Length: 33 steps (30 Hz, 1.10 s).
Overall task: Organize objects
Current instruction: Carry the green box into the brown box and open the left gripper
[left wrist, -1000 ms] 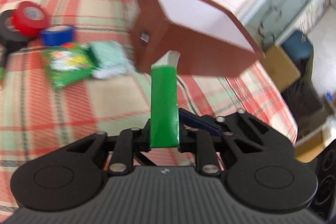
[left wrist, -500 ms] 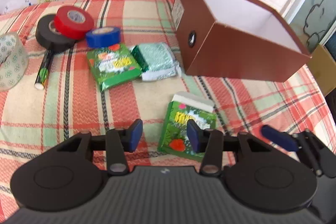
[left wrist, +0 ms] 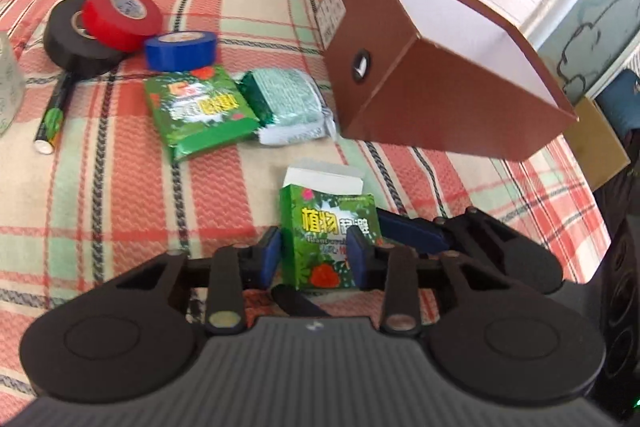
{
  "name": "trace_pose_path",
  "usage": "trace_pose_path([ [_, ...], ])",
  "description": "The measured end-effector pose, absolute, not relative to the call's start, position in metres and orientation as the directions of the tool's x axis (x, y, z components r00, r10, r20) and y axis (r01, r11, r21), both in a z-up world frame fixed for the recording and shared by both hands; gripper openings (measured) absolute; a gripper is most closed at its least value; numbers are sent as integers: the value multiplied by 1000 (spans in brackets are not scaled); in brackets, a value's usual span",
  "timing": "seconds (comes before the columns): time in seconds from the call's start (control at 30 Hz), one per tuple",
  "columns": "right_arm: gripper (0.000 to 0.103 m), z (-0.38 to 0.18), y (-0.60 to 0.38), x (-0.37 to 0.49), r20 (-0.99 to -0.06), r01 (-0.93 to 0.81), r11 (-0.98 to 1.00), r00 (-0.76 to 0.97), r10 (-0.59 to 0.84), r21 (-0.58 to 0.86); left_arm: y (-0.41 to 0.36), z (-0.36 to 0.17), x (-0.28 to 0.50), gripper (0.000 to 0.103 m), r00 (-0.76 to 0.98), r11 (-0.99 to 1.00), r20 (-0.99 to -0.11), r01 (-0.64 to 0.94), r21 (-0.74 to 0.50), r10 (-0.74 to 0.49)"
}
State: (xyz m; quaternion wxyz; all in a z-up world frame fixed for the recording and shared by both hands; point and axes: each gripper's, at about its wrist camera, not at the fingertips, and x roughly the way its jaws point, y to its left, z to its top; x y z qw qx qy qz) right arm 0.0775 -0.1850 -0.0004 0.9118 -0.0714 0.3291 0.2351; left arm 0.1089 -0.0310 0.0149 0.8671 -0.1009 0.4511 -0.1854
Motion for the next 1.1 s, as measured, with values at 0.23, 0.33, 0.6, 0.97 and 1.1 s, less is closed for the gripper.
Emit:
trace_pose_path([
  [0.23, 79, 7, -196, 69, -561, -435, 900, 735, 381, 41, -52, 36, 101, 36, 572, 916, -719, 302, -262, -394],
  [0.33, 78, 14, -203, 67, -527, -414, 910, 766, 368, 33, -59, 45, 98, 36, 585, 914, -706, 322, -248, -398],
  [0.6, 76, 49, -234, 65, -396, -301, 953, 878, 269, -20, -96, 90, 116, 36, 603, 866, -639, 446, -227, -478],
  [0.97, 77, 76, -301, 123, -291, -107, 993, 953, 86, -56, -174, 109, 176, 37, 629, 818, -578, 562, -123, -520],
  [1.1, 88, 66, -299, 159, -350, -197, 980, 920, 175, -28, -169, 105, 191, 41, 712, 888, -575, 456, -57, -403],
])
